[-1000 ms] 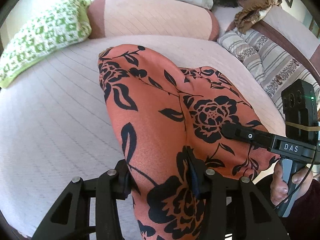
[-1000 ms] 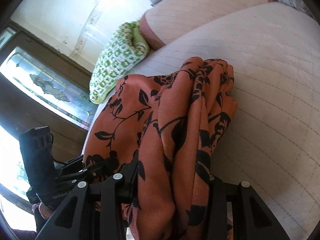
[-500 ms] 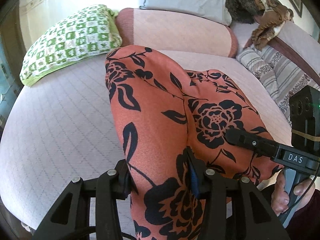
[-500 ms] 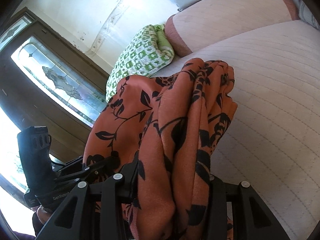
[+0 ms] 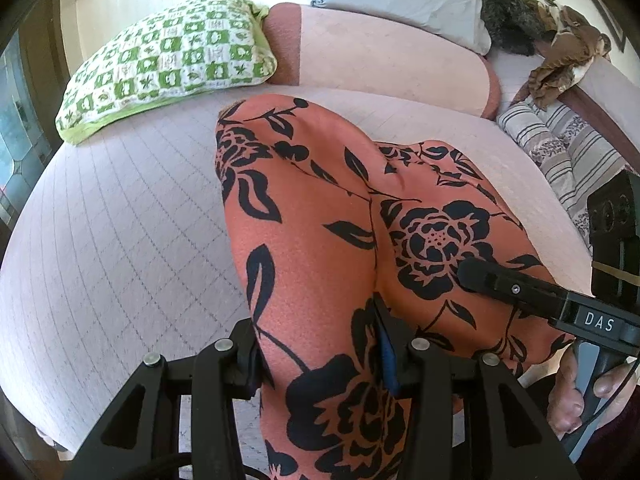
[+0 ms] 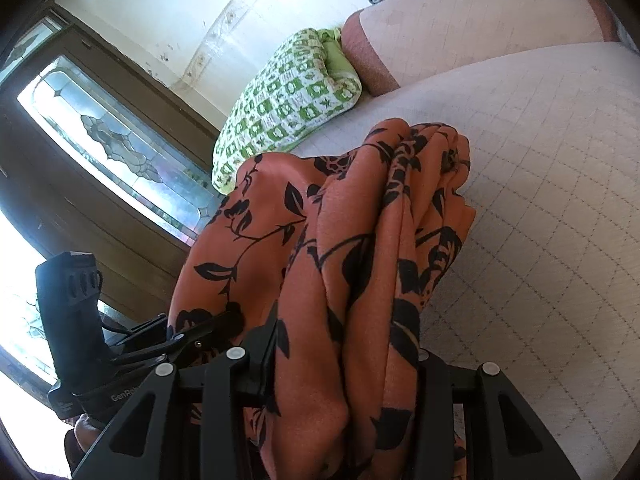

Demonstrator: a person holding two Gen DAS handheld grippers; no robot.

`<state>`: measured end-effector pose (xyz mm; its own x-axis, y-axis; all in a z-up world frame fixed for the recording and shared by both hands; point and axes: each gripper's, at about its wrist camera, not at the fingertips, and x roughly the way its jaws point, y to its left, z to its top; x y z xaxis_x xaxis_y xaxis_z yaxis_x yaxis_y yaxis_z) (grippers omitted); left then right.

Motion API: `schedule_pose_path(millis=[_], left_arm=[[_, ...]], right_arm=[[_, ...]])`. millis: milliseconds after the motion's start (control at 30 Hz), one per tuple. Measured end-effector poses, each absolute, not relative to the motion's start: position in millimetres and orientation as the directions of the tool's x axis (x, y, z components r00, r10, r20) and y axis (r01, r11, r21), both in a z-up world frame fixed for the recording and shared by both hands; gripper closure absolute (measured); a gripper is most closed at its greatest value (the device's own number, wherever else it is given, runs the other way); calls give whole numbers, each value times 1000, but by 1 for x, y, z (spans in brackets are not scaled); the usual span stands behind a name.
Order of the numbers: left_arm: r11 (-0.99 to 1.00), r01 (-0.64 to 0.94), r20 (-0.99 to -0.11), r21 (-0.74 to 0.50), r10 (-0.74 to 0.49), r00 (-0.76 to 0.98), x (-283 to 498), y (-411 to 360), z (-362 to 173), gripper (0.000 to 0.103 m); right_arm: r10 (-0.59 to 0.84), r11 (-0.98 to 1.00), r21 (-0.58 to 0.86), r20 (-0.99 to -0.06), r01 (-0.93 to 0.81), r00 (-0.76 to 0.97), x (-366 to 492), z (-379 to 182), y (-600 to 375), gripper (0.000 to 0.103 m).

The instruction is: Fold small clothes

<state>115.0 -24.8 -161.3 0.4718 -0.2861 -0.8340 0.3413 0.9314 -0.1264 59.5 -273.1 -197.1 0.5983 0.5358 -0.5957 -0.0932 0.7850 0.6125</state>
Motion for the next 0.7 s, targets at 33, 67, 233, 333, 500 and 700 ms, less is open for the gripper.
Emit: schedule_pose_path(millis=[33, 67, 233, 333, 500, 700], left_arm=[[933, 337, -837, -128, -284, 468, 115, -24, -163, 56], [933, 335, -838, -129, -283, 467, 114, -23, -163, 56], [937, 325, -844, -130, -276, 460, 114, -21, -165, 56], [928, 342, -836, -145, -300, 459, 113, -21, -165, 56], [930, 336, -845, -150, -297, 445, 110, -23, -167, 56], [932, 328, -854, -155, -293, 430, 110, -26, -168, 56]], right_arm=[[535, 787, 609, -601, -92, 595, 62, -197, -271, 61], [534, 790, 607, -605, -93, 591, 65, -198, -270, 61], [527, 801, 591, -622, -94, 578, 69, -199, -266, 61], [527, 804, 588, -631, -92, 570, 70, -200, -266, 61], [524, 809, 582, -648, -83, 553, 72, -202, -266, 61], [521, 815, 575, -669, -75, 531, 74, -204, -266, 61]])
